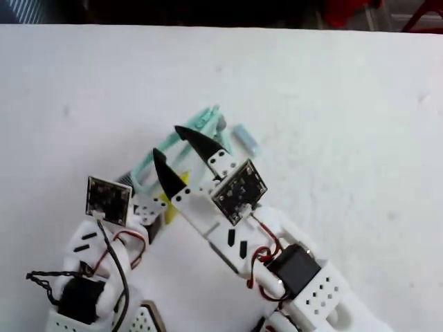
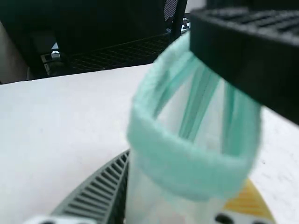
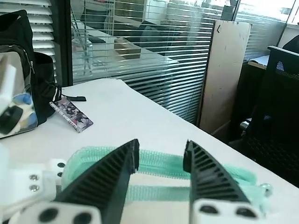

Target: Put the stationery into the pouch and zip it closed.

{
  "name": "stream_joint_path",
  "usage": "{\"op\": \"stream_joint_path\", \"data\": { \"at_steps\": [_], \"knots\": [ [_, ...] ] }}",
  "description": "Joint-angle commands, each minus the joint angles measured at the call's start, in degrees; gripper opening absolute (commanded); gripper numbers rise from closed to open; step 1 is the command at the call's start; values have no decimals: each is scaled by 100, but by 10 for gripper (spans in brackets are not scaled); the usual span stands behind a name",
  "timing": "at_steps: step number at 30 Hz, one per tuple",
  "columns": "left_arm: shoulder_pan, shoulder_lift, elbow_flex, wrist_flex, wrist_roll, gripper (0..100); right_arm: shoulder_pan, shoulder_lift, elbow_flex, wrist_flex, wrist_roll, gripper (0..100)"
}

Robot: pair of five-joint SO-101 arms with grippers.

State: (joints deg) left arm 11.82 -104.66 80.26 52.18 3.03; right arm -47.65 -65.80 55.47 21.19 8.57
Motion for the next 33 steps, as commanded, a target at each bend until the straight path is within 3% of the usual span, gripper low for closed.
{"op": "stream_joint_path", "data": {
  "at_steps": [1,8,12,33],
  "knots": [
    [48,-13,-211,-18,35,252,84,4,-273,4,-53,139],
    [40,-13,-211,-18,18,242,479,4,-721,57,-53,138],
    [48,-13,-211,-26,0,198,1253,145,-2286,1165,-413,138],
    [13,-13,-211,-114,-316,192,2677,3820,-5530,3670,-176,138]
  ]
}}
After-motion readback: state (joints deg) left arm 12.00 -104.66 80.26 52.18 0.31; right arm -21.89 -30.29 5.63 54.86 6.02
